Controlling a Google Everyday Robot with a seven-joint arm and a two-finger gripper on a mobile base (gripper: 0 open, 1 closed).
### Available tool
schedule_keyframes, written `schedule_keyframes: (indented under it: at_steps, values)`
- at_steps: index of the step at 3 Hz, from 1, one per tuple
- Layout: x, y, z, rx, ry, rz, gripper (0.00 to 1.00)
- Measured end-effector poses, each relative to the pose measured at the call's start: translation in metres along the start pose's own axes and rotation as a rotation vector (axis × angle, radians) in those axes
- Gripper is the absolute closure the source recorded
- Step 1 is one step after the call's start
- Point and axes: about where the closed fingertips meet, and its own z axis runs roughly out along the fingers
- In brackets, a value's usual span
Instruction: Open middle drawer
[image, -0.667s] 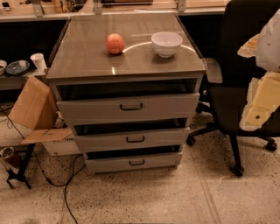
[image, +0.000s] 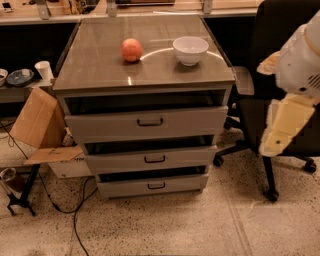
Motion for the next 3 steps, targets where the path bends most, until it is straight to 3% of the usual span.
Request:
schedule_keyframes:
  at_steps: [1,2,3]
  values:
    - [-0.017,0.011,0.052,-0.058,-0.042,-0.026,0.0]
    - [-0.039,0.028,0.115,-0.149,-0.101,-0.047,0.0]
    - [-0.07,0.05,0.17,-0.221,-0.178,-0.062,0.0]
